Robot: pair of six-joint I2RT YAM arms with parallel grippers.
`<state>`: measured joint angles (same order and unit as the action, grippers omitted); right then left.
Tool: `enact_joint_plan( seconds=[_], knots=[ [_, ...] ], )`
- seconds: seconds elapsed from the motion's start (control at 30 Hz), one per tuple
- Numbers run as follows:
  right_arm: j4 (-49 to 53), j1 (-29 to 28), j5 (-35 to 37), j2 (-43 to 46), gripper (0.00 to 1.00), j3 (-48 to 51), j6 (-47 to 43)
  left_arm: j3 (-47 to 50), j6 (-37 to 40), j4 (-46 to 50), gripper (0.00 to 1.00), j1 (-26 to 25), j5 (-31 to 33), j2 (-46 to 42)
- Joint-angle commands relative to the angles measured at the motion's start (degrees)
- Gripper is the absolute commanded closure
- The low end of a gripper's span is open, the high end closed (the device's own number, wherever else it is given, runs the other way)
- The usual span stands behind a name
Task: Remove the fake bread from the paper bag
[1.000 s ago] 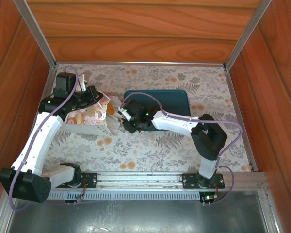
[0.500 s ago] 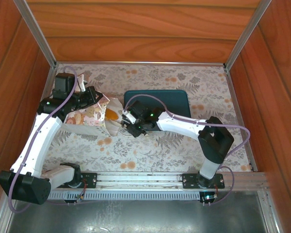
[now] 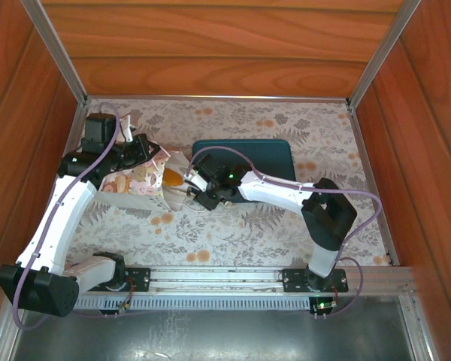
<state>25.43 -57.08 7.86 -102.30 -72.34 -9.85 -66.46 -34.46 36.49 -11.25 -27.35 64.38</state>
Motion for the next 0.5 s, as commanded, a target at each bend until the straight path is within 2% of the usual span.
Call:
enact_joint_plan(
  seconds=[0.0, 0.17, 0.37, 0.47],
  knots=[
    [-5.3, -1.5, 4.7, 0.1, 0.36, 0.4, -8.0, -0.1, 0.6, 0.7, 1.0, 0.4, -1.2, -0.2],
    [-6.5, -3.0, 9.4, -2.5, 0.39, -1.1, -14.0, -0.3, 0.8, 0.7, 1.0, 0.4, -1.4, -0.2],
    [-3.5, -3.9, 14.9, -6.1, 0.41, -4.1, -16.9, -0.7, 1.4, 0.7, 1.0, 0.4, -1.9, -0.9],
    [-4.4, -4.4, 17.2, -5.6, 0.49, -3.7, -16.8, -0.9, 1.7, 0.7, 1.0, 0.4, -1.7, -1.1]
  ],
)
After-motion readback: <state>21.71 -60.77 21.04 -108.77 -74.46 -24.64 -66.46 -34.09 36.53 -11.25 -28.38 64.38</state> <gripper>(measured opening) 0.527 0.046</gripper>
